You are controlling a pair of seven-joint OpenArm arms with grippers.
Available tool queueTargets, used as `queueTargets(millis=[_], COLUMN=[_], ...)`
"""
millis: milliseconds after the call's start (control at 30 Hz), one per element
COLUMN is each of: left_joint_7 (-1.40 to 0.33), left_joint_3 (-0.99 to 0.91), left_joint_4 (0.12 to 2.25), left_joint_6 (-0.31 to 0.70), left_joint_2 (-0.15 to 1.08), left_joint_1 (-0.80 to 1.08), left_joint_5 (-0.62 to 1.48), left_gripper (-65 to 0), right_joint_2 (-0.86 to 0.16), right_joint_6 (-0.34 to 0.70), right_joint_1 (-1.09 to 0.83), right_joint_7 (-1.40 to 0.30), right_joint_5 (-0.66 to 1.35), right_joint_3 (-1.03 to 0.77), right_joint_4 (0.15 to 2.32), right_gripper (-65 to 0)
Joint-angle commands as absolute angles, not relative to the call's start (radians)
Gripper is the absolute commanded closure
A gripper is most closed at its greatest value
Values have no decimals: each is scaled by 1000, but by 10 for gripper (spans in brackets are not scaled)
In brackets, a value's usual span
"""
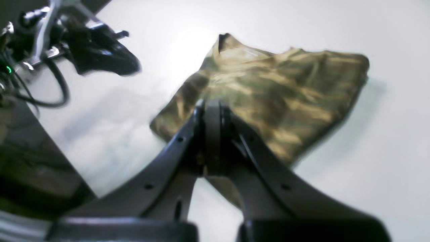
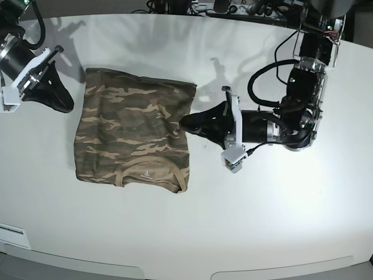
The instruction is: Fold the T-shirt properly
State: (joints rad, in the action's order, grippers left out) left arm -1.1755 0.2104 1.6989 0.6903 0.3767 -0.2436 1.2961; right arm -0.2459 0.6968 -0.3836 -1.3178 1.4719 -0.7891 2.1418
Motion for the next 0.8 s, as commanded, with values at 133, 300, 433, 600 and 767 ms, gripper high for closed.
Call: queueTargets(millis=[133,300,433,600,767], left_joint_7=[-1221,-1229,-1240,-1269,-1288], left_joint_3=[90,2,-75,-173,-229], left_joint_4=[1863,2058,2201,2335,2356], left_joint_6=[698,698,698,698,687], left_joint_2=[464,523,540,540,540], left_joint_1=[-87,147,369,637,870], left_joint_5=[1432,1417,1409,1389,1388], left_gripper=[0,0,0,0,0], right_joint_2=[-266,-266,-266,-266,-260], right_joint_6=[698,698,698,698,698], right_joint_1=[-484,-599,-715,-853,-984], right_joint_7=[-1336,-1356,-1361,-1396,-1396], right_joint_5=[1484,1484,1484,1484,1484], right_joint_3=[-896,-977,-1011,-1018,-1017], right_joint_4=[2173,2173,2173,2173,2173], right_gripper=[0,0,0,0,0])
